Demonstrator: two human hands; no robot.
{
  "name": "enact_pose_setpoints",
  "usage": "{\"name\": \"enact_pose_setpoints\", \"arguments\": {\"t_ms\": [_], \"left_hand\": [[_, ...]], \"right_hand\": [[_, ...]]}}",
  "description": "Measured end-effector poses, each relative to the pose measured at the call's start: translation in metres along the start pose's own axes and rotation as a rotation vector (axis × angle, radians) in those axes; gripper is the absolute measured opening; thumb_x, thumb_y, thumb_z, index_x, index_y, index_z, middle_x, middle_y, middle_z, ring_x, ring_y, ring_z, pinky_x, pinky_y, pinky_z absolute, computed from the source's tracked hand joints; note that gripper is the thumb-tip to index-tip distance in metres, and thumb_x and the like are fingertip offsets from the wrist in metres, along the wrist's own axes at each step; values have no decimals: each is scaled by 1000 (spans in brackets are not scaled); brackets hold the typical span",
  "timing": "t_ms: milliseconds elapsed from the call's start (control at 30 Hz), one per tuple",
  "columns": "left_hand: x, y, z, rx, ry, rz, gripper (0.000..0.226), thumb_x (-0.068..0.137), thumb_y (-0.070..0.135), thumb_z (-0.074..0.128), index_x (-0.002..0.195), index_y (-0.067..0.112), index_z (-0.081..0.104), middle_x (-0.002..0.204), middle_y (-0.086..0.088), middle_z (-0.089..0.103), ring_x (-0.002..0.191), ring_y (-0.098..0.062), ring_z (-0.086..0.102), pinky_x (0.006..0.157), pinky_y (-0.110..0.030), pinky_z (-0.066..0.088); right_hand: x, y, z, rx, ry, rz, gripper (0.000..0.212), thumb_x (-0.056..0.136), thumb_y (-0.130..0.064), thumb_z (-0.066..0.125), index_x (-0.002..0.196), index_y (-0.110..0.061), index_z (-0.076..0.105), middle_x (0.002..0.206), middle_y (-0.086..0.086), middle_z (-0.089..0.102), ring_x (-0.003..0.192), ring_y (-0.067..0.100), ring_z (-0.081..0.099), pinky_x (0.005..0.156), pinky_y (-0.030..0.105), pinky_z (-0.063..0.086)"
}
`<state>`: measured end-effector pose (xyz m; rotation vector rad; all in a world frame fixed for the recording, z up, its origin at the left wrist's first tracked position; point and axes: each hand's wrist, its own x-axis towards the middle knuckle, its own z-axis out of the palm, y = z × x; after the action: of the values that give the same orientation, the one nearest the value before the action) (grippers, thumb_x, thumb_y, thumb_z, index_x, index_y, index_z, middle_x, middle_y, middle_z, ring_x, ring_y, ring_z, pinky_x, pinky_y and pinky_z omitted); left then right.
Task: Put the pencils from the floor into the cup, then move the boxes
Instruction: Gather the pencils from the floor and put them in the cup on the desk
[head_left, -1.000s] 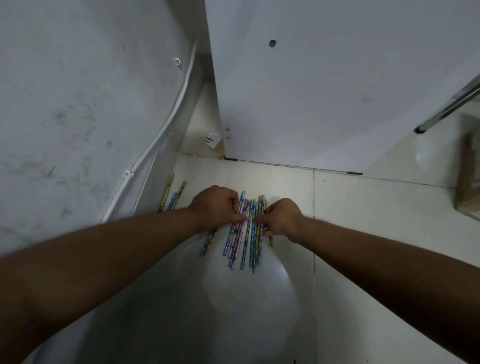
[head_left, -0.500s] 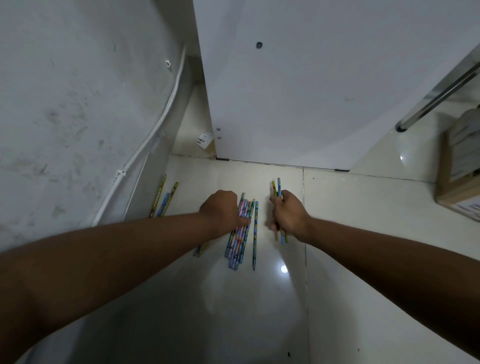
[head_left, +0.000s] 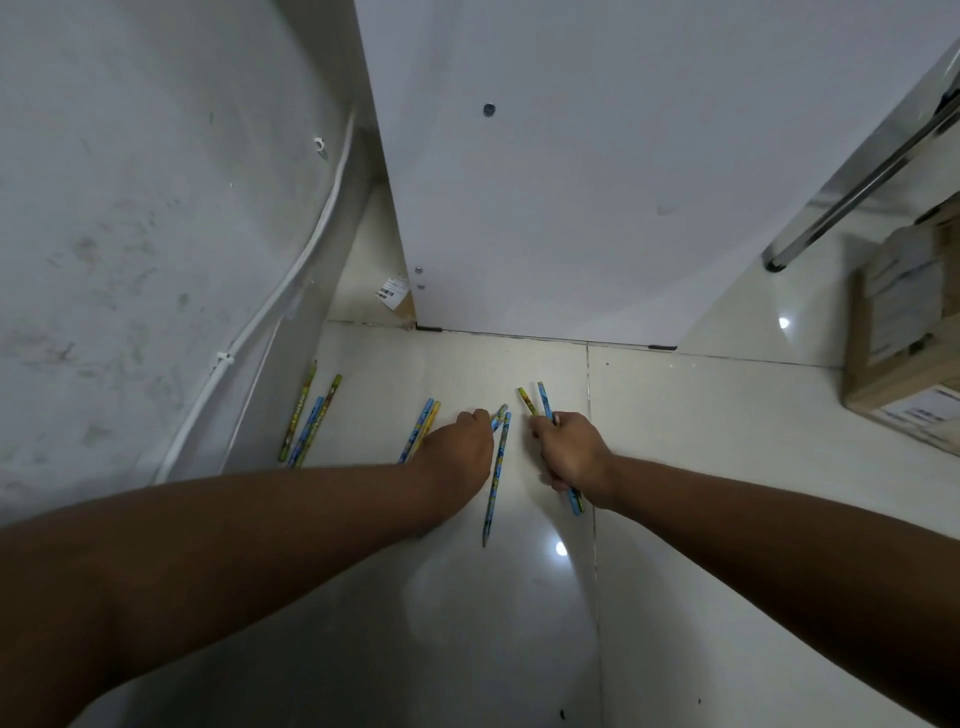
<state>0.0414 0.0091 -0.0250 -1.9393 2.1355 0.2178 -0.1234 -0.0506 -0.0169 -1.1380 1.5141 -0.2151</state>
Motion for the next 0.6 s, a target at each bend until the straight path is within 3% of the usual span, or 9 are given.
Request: {"name": "enact_pose_setpoints", "arguments": {"t_ms": [67, 100, 167, 233, 333, 400, 500, 600], "left_hand": [[2, 0, 14, -5, 7, -10, 21, 95, 7, 41, 111, 8, 55, 98, -5, 60, 62, -11, 56, 45, -27, 34], [3, 0, 15, -22, 37, -1, 16, 95, 12, 48, 109, 10, 56, 93, -4, 62, 62, -11, 63, 45, -26, 33], [1, 0, 9, -26, 61, 39, 9, 82, 22, 68, 86, 15, 65, 66, 1, 59, 43, -8, 57, 41, -22, 22], [7, -4, 16, 24, 121, 30, 14, 74, 26, 76, 71, 18, 64, 52, 3, 50, 32, -8, 46, 40, -19, 16], [8, -12, 28, 62, 236, 52, 27, 70, 26, 85, 68, 18, 60, 48, 1, 50, 32, -13, 48, 36, -18, 25], [5, -19, 25, 59, 284, 94, 24, 68, 23, 83, 66, 16, 60, 46, 1, 49, 32, -18, 50, 35, -18, 31], [3, -31, 12, -72, 228, 89, 8, 85, 18, 64, 85, 11, 64, 59, -2, 52, 50, -27, 58, 44, -30, 44], [7, -44, 5, -308, 115, 67, 20, 101, 25, 52, 110, 7, 54, 84, -9, 60, 77, -34, 63, 62, -38, 41]], "right_hand": [[2, 0, -5, -37, 20, 3, 32, 105, -37, 54, 90, -9, 58, 70, 9, 50, 44, 19, 46, 41, 25, 41], [2, -1, -7, -81, 36, -3, 33, 103, -38, 58, 89, -8, 61, 70, 10, 55, 44, 20, 50, 42, 26, 43], [5, -1, -9, -191, 77, -26, 37, 98, -44, 66, 88, -8, 69, 74, 11, 66, 50, 22, 59, 47, 29, 52], [8, 0, -9, -295, 126, -51, 46, 90, -53, 74, 88, -8, 74, 77, 15, 75, 55, 23, 65, 59, 37, 62], [7, -4, -5, -415, 153, -65, 61, 77, -66, 82, 87, -7, 73, 83, 15, 78, 64, 23, 68, 72, 44, 66], [4, -8, -4, -466, 132, -80, 54, 75, -66, 84, 79, -14, 67, 77, 9, 74, 64, 19, 64, 66, 39, 62], [-4, -14, 0, -649, 128, -97, 51, 75, -68, 83, 77, -22, 60, 73, -2, 64, 69, 13, 62, 58, 28, 45], [-6, -16, 8, -722, 160, -119, 44, 75, -64, 82, 83, -24, 65, 83, -4, 70, 83, 16, 69, 69, 29, 54]]}}
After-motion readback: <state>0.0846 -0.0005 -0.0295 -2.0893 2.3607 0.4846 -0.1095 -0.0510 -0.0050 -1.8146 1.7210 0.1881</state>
